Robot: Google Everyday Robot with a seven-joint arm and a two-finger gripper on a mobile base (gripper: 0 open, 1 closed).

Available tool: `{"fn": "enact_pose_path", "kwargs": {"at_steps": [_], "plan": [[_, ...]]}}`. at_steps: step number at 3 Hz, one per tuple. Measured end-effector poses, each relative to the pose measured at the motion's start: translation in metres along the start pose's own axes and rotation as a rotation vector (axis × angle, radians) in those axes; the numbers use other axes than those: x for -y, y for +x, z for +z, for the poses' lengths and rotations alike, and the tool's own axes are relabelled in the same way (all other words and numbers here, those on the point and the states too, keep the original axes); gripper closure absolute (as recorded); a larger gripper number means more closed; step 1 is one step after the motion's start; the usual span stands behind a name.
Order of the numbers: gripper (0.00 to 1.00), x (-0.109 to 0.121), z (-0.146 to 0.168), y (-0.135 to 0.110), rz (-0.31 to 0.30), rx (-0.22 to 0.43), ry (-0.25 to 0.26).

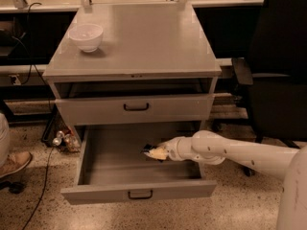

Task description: Place rxbar blueberry into middle drawer

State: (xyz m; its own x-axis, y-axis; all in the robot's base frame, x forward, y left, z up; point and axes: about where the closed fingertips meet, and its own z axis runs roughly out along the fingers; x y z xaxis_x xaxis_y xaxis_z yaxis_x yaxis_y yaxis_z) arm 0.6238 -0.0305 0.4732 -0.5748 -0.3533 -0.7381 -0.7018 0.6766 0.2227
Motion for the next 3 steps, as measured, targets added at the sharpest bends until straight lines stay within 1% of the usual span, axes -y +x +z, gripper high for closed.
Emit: {"fn": "enact_pose_path", "kwargs": {"at_steps": [1, 2, 3], "plan": [[0.0, 0.006, 0.011, 0.003, 0.001, -0.011, 0.007], [0.0, 0.007, 0.011, 0.002, -0.001, -0.012, 0.009], [0.0, 0.01, -0.024, -0.001, -0.025, -0.047, 0.008]]}}
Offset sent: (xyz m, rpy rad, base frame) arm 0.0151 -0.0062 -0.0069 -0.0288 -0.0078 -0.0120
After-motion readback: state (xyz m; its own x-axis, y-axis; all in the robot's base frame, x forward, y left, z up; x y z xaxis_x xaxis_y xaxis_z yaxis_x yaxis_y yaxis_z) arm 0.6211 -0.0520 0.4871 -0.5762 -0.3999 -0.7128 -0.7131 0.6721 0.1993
